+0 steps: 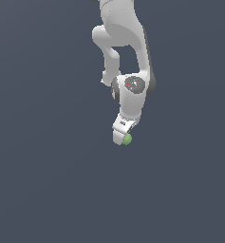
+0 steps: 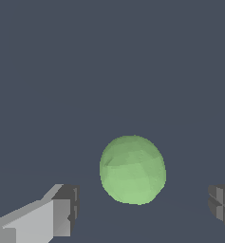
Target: Pick up the object and move it to a goal position.
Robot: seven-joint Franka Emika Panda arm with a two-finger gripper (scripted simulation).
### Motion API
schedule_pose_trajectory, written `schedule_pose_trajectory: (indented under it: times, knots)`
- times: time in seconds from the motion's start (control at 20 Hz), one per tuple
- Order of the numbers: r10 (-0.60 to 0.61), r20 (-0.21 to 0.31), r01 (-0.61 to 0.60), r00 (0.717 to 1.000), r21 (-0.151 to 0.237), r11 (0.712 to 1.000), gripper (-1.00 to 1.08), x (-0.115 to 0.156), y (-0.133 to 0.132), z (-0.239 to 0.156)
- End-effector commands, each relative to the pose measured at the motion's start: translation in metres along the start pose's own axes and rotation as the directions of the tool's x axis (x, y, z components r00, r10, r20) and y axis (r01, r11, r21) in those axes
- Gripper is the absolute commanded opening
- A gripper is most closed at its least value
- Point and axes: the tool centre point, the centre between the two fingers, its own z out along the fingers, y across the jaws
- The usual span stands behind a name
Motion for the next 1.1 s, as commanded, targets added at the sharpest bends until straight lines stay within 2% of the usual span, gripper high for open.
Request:
schedule_pose_trajectory:
  times: [0.0,0.55,0.8,0.85,1.05]
  knots:
    - [0.000,0.000,0.000,1.000,0.000,1.000,1.00,0.000,0.000,0.001]
    - [-0.005,0.000,0.005,1.000,0.000,1.000,1.00,0.000,-0.001,0.043]
    - [-0.005,0.000,0.005,1.000,0.000,1.000,1.00,0.000,0.000,0.050]
    - [-0.005,0.000,0.005,1.000,0.000,1.000,-1.00,0.000,0.000,0.050]
    - [-0.005,0.000,0.005,1.000,0.000,1.000,-1.00,0.000,0.000,0.050]
